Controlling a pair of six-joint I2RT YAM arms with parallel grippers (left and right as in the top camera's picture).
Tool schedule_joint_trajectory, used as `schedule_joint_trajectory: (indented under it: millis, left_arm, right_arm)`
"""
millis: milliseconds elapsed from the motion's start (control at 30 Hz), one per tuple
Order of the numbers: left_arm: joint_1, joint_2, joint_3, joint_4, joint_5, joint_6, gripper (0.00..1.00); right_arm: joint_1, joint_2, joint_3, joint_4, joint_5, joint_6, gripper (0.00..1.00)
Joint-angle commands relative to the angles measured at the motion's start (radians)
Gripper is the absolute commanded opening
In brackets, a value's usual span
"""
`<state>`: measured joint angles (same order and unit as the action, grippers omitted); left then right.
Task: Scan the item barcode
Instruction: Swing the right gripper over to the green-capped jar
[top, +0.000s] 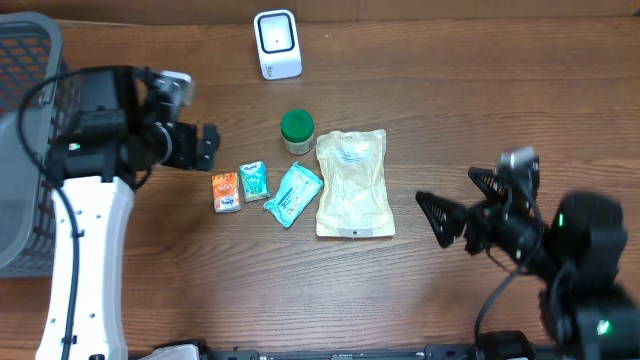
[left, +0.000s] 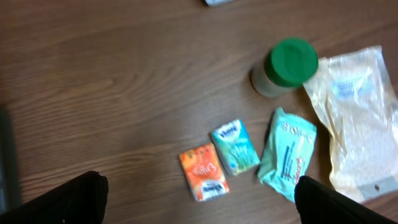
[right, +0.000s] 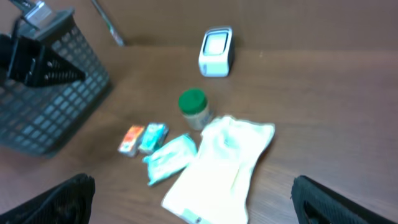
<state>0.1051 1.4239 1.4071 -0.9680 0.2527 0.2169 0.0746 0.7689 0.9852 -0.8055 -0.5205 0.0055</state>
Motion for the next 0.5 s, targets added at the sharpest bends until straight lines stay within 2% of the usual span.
schedule_joint_trajectory:
  millis: [0, 100, 167, 333, 400, 467]
  left_arm:
    - [0.014, -0.006, 0.026, -0.001, 0.058, 0.000, 0.99]
    - [0.014, -0.006, 0.026, -0.010, 0.024, 0.000, 1.00]
    - [0.014, -0.006, 0.026, -0.017, 0.008, 0.000, 0.99]
    - [0.014, -0.006, 0.026, -0.019, 0.006, 0.000, 1.00]
    - [0.014, -0.006, 0.026, -0.019, 0.006, 0.000, 1.00]
    - [0.014, -0.006, 0.026, -0.019, 0.006, 0.000, 0.99]
  right_arm:
    - [0.003, 0.159, 0.192, -0.113, -0.036, -0.040, 1.00]
    - [0.003, 0.321, 0.368, -0.258, -0.025, -0.039, 1.00]
    - [0.003, 0.384, 0.422, -0.287, -0.059, -0.036, 1.00]
    - [0.004, 0.488, 0.436, -0.296, -0.138, -0.032, 1.00]
    - [0.017, 0.519, 0.436, -0.298, -0.148, -0.031, 0.95]
    - [0.042, 0.547, 0.436, -0.294, -0.138, -0.019, 0.95]
